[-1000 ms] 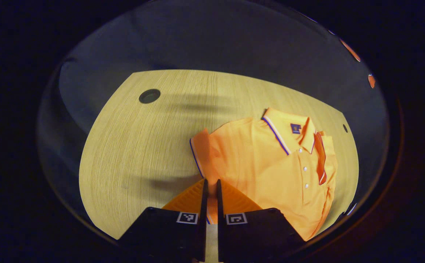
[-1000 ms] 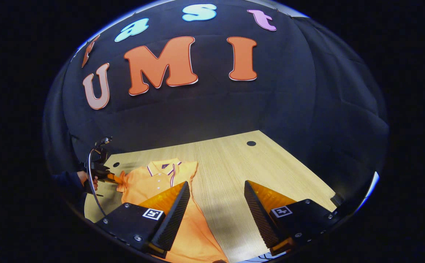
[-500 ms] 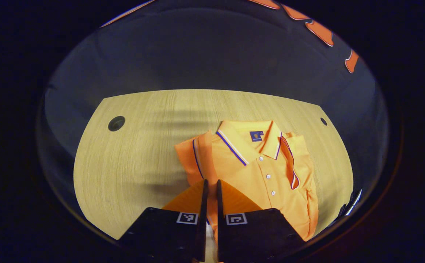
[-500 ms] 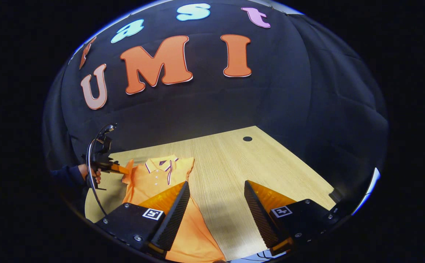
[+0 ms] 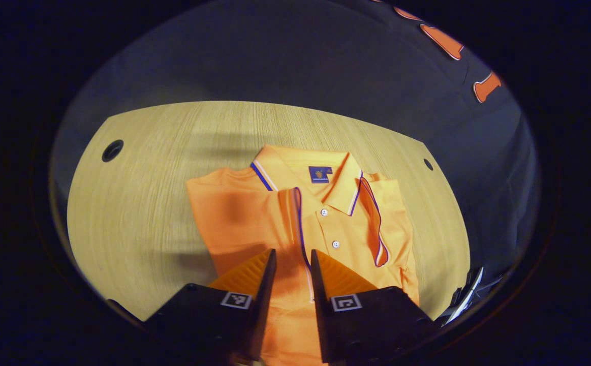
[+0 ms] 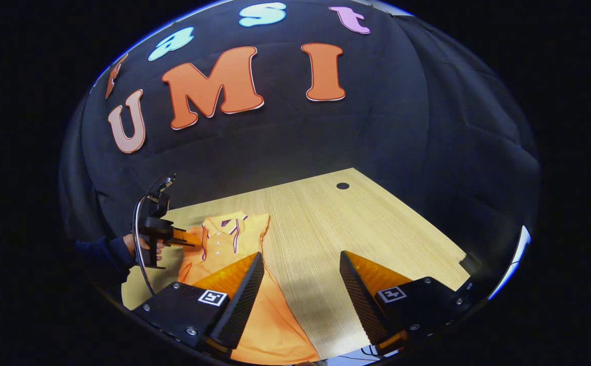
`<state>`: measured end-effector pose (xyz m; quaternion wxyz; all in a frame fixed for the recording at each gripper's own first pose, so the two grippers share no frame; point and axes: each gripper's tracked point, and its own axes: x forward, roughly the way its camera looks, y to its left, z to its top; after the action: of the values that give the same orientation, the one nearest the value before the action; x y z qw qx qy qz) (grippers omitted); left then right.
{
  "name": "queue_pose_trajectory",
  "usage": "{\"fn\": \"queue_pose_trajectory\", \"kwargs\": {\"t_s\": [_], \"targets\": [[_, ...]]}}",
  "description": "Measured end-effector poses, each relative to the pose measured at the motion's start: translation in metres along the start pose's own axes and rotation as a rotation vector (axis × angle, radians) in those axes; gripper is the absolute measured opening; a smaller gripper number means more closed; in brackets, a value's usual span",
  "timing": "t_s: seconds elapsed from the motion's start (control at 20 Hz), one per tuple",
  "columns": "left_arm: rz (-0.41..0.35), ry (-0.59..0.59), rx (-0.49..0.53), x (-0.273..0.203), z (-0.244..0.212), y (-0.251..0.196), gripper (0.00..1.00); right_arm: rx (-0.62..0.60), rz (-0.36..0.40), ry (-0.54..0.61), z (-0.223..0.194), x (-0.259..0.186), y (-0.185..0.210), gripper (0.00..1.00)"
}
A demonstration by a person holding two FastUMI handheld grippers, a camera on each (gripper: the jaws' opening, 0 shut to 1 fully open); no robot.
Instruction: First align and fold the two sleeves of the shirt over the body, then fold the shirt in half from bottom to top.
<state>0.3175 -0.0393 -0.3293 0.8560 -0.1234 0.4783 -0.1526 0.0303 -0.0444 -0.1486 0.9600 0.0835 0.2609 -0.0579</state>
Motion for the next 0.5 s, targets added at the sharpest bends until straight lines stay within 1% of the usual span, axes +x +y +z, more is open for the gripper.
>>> {"fn": "queue_pose_trajectory", "kwargs": {"t_s": [0.05,0.1,0.15,0.2,0.25,0.35,0.5], "targets": [[-0.019,0.007,-0.004,0.001,-0.005,-0.004,0.54,-0.001,-0.004,0.003,-0.002,0.000,0.001,0.92],[-0.024,0.002,-0.001,-0.001,-0.008,-0.003,0.63,-0.002,-0.003,0.006,-0.004,-0.001,0.003,0.92],[-0.017,-0.008,0.011,-0.005,-0.009,-0.001,0.77,-0.004,-0.001,0.013,-0.006,0.000,0.005,0.92],[-0.006,-0.030,0.028,-0.011,-0.010,0.000,0.78,-0.007,0.007,0.013,-0.008,-0.001,0.008,0.92],[0.012,-0.056,0.045,-0.017,-0.010,0.003,0.96,-0.011,0.014,0.015,-0.010,-0.001,0.011,0.92],[0.039,-0.108,0.057,-0.040,-0.011,0.002,0.96,-0.021,0.047,0.016,-0.014,0.001,0.018,0.93],[0.073,-0.233,0.057,-0.084,-0.009,-0.005,0.96,-0.055,0.112,0.027,-0.020,0.001,0.025,0.93]]}}
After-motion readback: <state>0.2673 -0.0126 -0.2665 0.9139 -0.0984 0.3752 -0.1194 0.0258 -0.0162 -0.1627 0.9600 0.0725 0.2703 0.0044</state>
